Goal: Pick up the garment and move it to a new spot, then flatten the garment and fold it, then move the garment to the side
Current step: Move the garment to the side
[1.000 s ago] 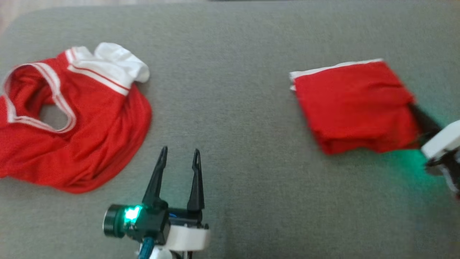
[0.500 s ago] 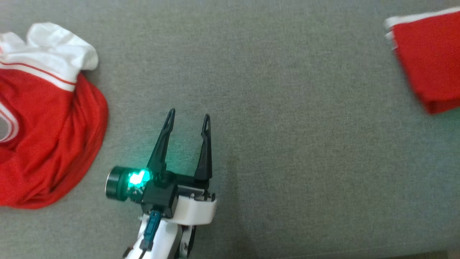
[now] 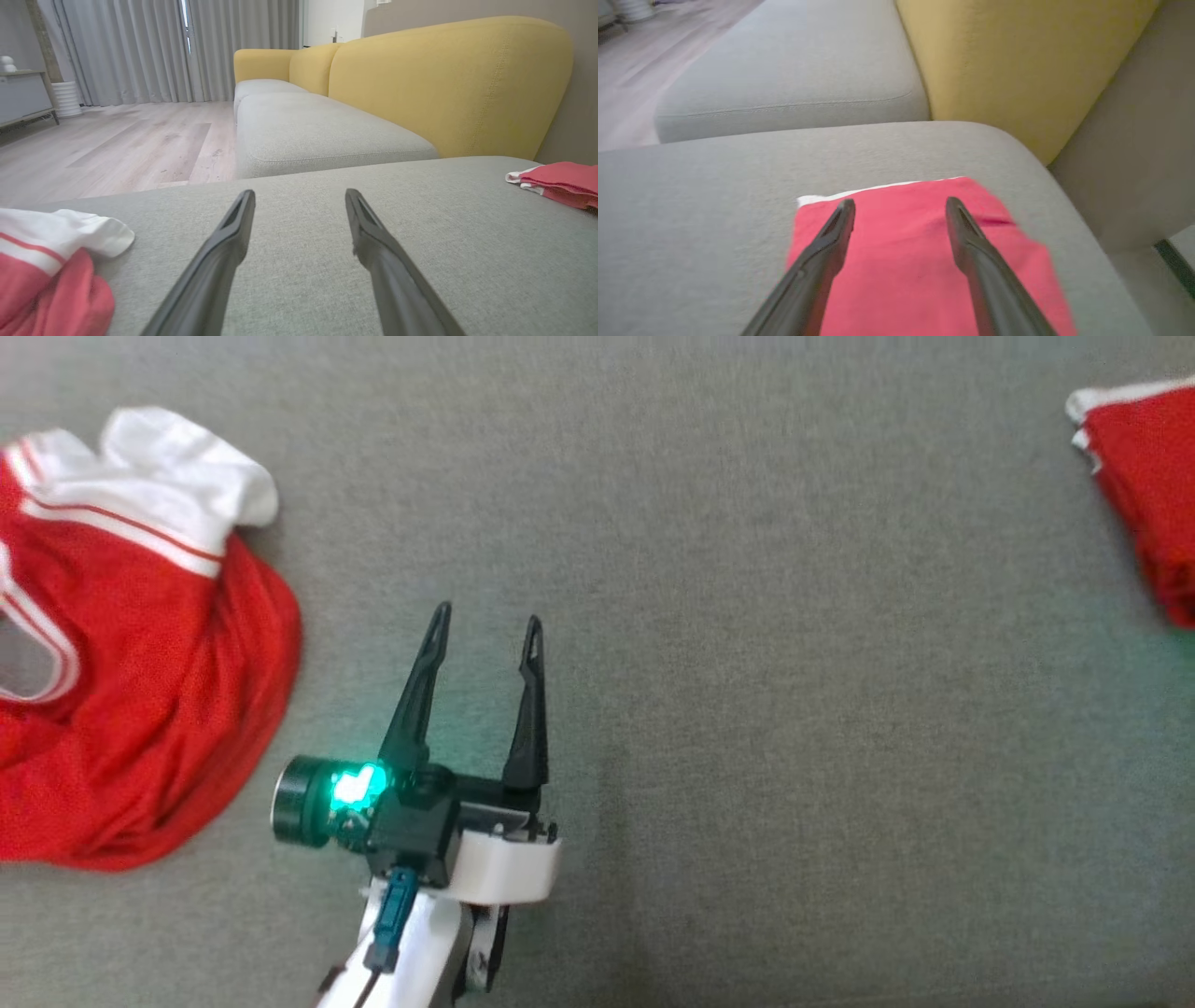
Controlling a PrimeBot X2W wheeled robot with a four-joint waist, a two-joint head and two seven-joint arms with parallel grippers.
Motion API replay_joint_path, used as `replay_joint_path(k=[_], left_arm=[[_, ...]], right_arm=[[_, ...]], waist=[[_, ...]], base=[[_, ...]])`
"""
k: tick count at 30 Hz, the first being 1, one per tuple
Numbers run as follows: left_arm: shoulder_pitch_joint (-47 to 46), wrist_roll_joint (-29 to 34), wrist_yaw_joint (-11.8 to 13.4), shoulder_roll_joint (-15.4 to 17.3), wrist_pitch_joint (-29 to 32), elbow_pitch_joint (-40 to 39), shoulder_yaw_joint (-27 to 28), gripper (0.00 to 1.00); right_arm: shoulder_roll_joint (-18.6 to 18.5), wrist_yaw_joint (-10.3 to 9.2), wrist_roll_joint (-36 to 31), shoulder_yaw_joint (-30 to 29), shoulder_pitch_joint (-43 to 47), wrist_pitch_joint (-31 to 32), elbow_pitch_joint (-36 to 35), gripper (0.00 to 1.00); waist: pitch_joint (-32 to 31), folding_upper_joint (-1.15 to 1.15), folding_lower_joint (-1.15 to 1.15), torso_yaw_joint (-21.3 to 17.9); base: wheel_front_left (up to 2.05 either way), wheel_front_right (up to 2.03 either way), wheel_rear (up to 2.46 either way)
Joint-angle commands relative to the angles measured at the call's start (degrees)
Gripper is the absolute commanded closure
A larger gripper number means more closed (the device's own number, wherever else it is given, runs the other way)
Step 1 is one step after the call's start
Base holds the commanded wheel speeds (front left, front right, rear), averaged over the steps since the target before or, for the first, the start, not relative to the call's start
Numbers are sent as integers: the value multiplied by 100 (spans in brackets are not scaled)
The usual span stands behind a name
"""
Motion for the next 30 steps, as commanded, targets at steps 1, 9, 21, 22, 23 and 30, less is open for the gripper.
replay_joint_path(k=[1, 9, 21, 22, 23, 30], left_arm=[[140, -19, 63, -3, -29, -138, 201, 0], [622, -133, -25, -3, -29, 32, 441, 0], [1427, -118, -120, 7, -29, 11, 889, 0], [1483, -51, -151, 26, -29, -50, 912, 0], [1543, -3, -182, 30, -29, -116, 938, 0], [2030, 153, -347, 64, -29, -341, 1182, 0]], right_arm=[[-72, -4, -70, 120, 308, -119, -239, 0], [1109, -4, -371, 951, 1108, -1004, -794, 0], [2562, -4, -1742, 607, 2424, -1870, -1301, 0], [2690, -4, -1978, 410, 2598, -1871, -1482, 0], [2811, -4, -2193, 252, 2774, -1871, -1671, 0], [3446, -4, -3111, -501, 3813, -1873, -2540, 0]], waist=[[-320, 0, 0, 81], [-1371, 0, 0, 210], [-2508, 0, 0, 341], [-2540, 0, 0, 341], [-2568, 0, 0, 345], [-2710, 0, 0, 348]], base=[[0, 0, 0], [0, 0, 0], [0, 0, 0], [0, 0, 0], [0, 0, 0], [0, 0, 0]])
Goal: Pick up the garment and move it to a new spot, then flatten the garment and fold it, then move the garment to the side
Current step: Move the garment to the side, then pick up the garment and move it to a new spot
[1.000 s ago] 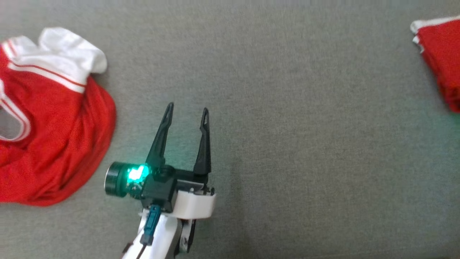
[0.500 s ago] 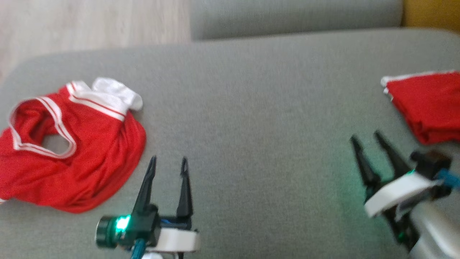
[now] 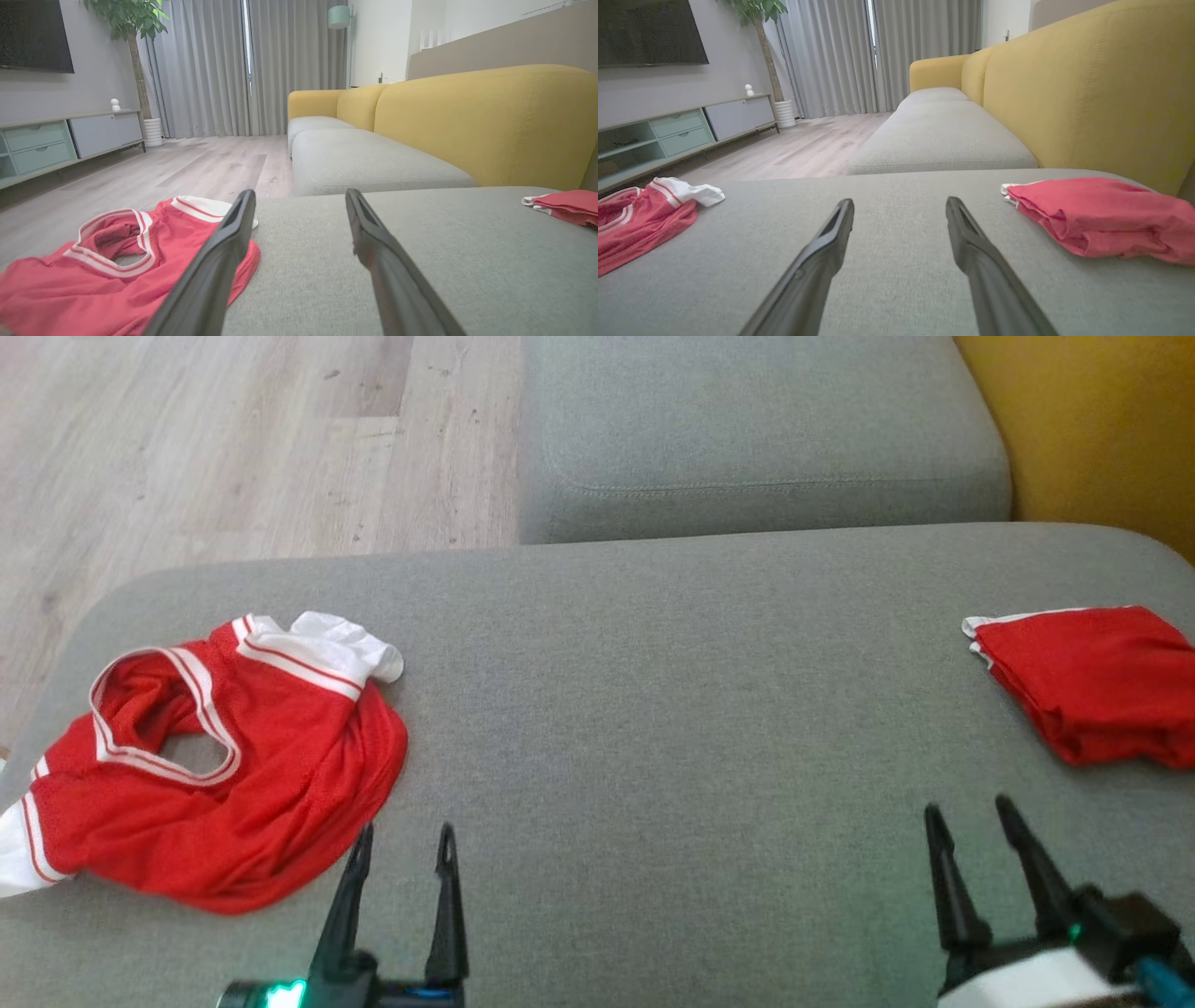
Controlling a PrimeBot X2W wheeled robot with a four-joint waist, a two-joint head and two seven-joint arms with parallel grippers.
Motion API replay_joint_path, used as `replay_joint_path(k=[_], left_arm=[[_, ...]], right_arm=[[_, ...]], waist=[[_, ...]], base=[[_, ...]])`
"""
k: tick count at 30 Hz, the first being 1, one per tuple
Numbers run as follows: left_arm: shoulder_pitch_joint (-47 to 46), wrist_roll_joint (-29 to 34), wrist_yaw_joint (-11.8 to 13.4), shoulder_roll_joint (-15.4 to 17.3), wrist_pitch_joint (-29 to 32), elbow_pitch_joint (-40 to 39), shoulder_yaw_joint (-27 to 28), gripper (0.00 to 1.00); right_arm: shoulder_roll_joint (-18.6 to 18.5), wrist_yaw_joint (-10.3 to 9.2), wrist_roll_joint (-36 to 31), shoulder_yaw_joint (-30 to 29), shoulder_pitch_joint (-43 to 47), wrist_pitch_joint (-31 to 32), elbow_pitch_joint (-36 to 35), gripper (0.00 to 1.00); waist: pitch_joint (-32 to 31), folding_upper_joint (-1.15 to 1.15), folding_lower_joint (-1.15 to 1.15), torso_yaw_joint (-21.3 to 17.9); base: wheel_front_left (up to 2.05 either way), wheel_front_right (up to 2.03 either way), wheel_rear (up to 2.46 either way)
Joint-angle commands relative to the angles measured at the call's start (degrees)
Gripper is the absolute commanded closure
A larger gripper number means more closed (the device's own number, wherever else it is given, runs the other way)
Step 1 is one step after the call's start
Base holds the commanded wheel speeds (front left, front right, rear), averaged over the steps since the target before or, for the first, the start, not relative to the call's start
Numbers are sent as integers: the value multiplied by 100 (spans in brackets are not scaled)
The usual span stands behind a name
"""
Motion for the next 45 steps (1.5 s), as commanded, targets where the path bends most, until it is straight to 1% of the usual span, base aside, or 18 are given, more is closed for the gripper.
replay_joint_path(k=[1, 9, 19, 22, 27, 35, 37, 41, 45], left_arm=[[-113, -35, -52, 12, -29, -213, 275, 0], [7, -17, -253, -25, -29, -218, 440, 0], [12, -43, -333, -45, -29, -196, 489, 0], [-18, -56, -377, -48, -29, -193, 448, 0], [-53, 23, -339, -49, -29, -176, 438, 0], [-52, 36, -289, -49, -29, -253, 545, 0], [-20, -5, -260, -49, -29, -299, 590, 0], [42, -33, -218, -50, -29, -347, 679, 0], [30, -44, -194, -50, -29, -394, 778, 0]], right_arm=[[-21, -4, -110, 62, -133, -61, -236, 0], [117, -4, -138, -51, 28, -62, -228, 0], [114, -4, -102, -34, 59, -62, -194, 0], [81, -4, -84, -11, 115, -62, -187, 0], [105, -4, -46, 82, 84, -62, -179, 0], [198, -4, -41, 186, -13, -62, -181, 0], [189, -4, -51, 199, -28, -62, -174, 0], [159, -4, -51, 206, -38, -62, -172, 0], [120, -4, -35, 213, -37, -62, -188, 0]], waist=[[-17, 0, 1, -9], [-81, 0, 1, -40], [-88, 0, 1, -20], [-72, 0, 1, 171], [-9, 0, 1, 560], [121, 0, 1, 1393], [152, 0, 1, 1548], [202, 0, 1, 1754], [252, 0, 1, 1827]], base=[[0, 0, 0], [0, 0, 0], [0, 0, 0], [0, 0, 0], [0, 0, 0], [0, 0, 0], [0, 0, 0], [0, 0, 0], [0, 0, 0]])
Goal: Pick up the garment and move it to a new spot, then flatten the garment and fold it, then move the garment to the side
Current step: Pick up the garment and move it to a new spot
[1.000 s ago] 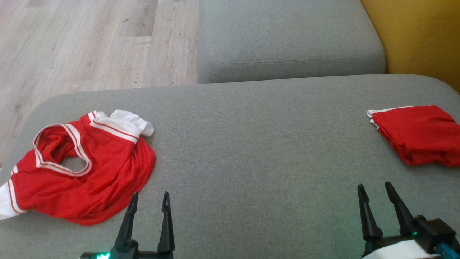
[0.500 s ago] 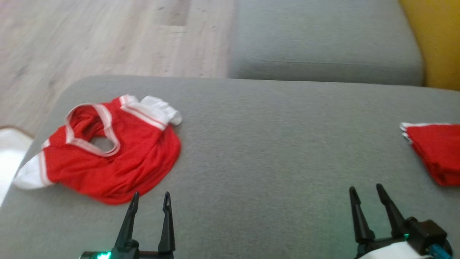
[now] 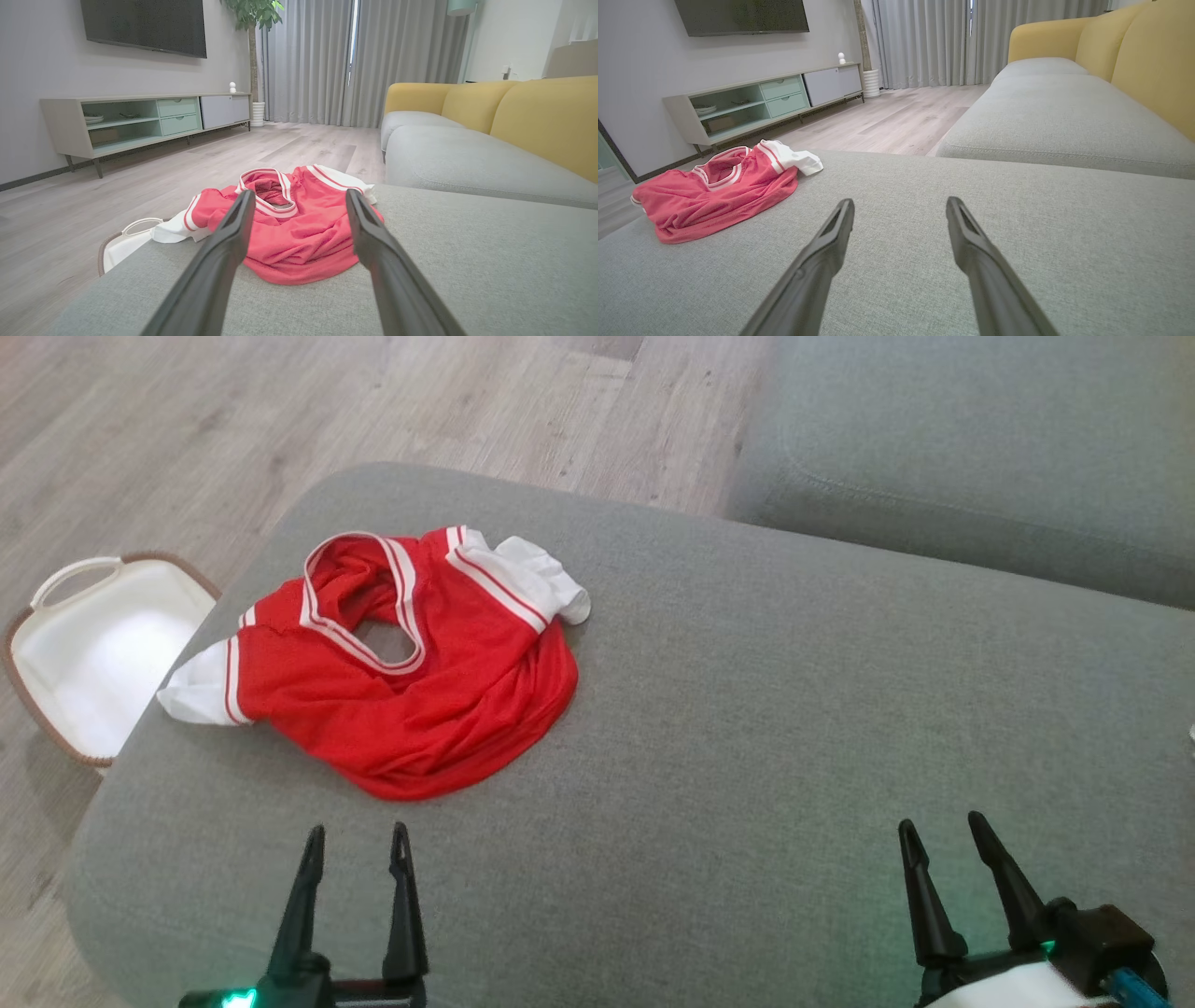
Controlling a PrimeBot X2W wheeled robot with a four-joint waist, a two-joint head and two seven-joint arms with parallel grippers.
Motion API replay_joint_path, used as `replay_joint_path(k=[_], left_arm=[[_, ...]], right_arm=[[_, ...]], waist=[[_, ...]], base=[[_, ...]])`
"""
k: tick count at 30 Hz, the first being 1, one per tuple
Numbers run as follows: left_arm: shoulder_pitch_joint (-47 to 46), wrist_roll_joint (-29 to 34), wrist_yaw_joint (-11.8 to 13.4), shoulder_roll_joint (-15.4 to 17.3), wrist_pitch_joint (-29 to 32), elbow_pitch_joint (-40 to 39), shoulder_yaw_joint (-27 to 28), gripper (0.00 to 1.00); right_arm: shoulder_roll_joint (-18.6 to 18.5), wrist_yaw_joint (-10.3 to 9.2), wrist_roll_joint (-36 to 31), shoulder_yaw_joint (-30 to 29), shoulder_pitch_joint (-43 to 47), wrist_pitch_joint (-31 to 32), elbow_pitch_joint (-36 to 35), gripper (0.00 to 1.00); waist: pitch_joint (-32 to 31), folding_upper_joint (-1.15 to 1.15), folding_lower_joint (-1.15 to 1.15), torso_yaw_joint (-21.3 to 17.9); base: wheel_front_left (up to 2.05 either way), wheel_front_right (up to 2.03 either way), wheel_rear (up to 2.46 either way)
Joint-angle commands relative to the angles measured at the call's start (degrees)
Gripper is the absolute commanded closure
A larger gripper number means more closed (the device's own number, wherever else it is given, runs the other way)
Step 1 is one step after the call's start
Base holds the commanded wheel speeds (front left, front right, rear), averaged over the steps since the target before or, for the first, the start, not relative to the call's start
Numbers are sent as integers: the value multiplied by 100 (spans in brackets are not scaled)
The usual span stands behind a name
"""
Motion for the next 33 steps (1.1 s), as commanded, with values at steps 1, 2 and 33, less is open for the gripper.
replay_joint_path(k=[1, 2, 33], left_arm=[[-228, -12, 34, -35, -29, -244, 271, 0], [-268, -13, 18, -35, -29, -251, 312, 0], [-6933, -586, -968, 661, 2444, 4652, 974, 0]], right_arm=[[-135, -4, 36, 130, -232, -63, -187, 0], [-149, -4, 35, 135, -235, -63, -192, 0], [-2571, -4, 155, 39, -1100, -63, -1620, 0]], waist=[[55, 0, 0, 29], [82, 0, 0, 26], [3188, 0, 0, -527]], base=[[0, 0, 0], [0, 0, 0], [0, 0, 0]])
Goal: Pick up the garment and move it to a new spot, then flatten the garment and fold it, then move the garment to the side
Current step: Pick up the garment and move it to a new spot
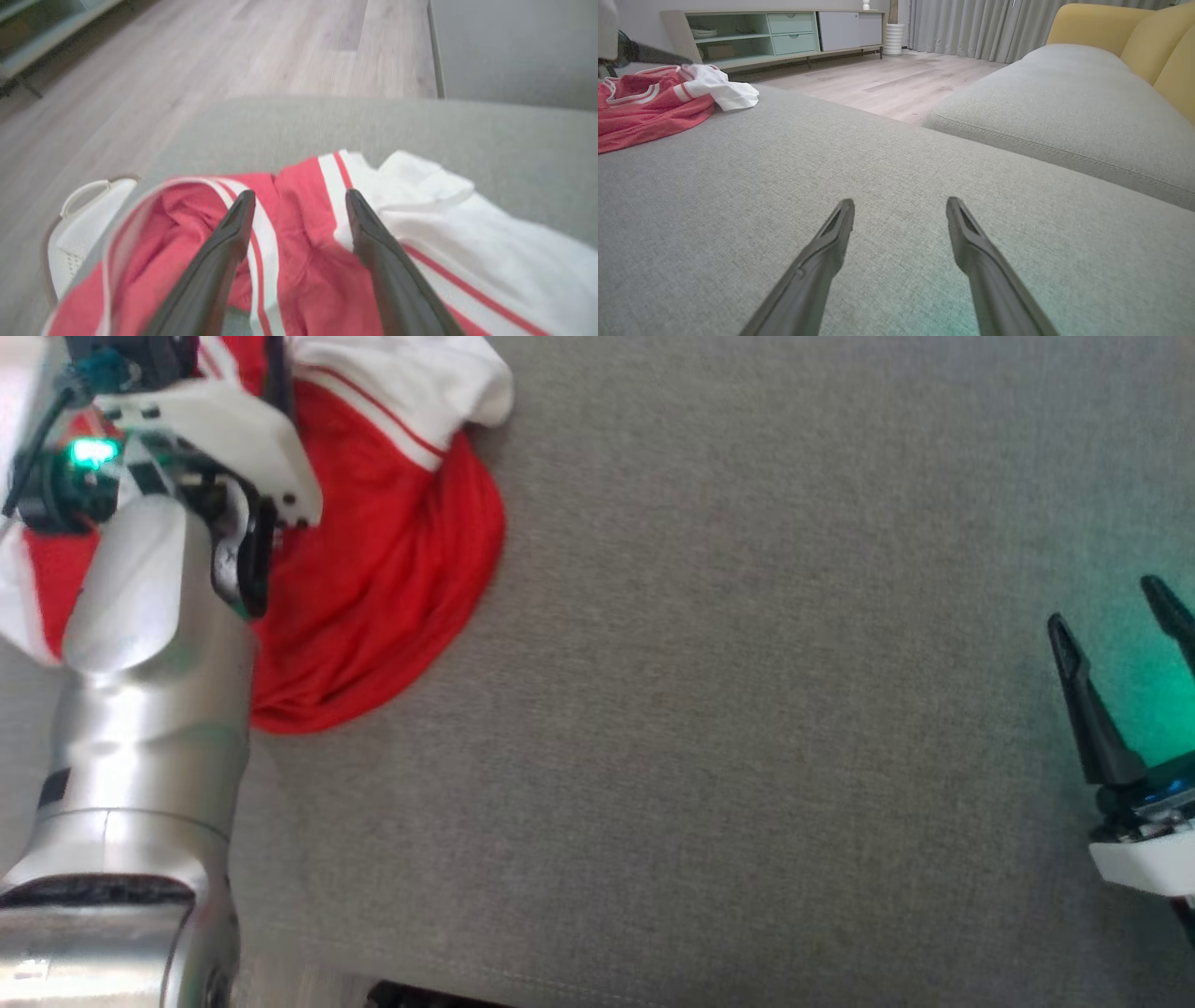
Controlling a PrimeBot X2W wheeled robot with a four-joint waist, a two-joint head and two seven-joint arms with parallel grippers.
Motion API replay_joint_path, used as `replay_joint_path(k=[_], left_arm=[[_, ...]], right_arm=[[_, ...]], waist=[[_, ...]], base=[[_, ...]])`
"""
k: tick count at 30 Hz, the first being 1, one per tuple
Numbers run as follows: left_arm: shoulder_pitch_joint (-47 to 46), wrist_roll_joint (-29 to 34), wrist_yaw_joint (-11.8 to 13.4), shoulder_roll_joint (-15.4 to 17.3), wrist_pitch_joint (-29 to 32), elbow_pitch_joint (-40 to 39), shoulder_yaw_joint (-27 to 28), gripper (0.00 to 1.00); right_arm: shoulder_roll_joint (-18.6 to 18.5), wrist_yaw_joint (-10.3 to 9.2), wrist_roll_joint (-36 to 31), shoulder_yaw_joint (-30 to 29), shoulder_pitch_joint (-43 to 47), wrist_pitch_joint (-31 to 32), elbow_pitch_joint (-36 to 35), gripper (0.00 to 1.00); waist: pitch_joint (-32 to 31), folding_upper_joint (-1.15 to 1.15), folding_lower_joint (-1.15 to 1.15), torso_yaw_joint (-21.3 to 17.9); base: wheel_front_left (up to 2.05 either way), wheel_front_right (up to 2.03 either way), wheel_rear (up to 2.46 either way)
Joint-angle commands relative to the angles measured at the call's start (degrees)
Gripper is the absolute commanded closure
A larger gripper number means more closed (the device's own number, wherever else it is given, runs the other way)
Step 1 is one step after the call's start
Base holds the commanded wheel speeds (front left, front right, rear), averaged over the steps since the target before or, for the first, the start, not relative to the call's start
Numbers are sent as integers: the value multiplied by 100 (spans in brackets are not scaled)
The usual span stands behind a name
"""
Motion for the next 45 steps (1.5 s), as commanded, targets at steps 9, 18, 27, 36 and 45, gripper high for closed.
replay_joint_path(k=[9, 18, 27, 36, 45], left_arm=[[-327, -137, 103, 281, 514, 1288, 150, 24], [-891, 15, 105, 640, -1192, 1125, 62, 100], [-1368, 332, -295, 760, -1725, 791, -431, 100], [-1489, 334, -588, 781, -1576, -247, -1142, 100], [-788, -341, -604, 441, -1279, -1441, -2280, 100]], right_arm=[[-232, -4, 73, -43, -36, -60, -375, 0], [107, -4, 76, 203, -224, -60, -142, 0], [906, -4, 97, 487, -305, -60, 172, 0], [1618, -4, -70, 720, -55, -60, 216, 0], [1750, -4, -73, 653, 113, -60, 155, 0]], waist=[[472, 0, -2, -311], [-157, 0, -2, -435], [-1432, 0, -2, -895], [-2619, 0, -2, -2010], [-2637, 0, -2, -2809]], base=[[0, 0, 0], [0, 0, 0], [0, 0, 0], [0, 0, 0], [0, 0, 0]])
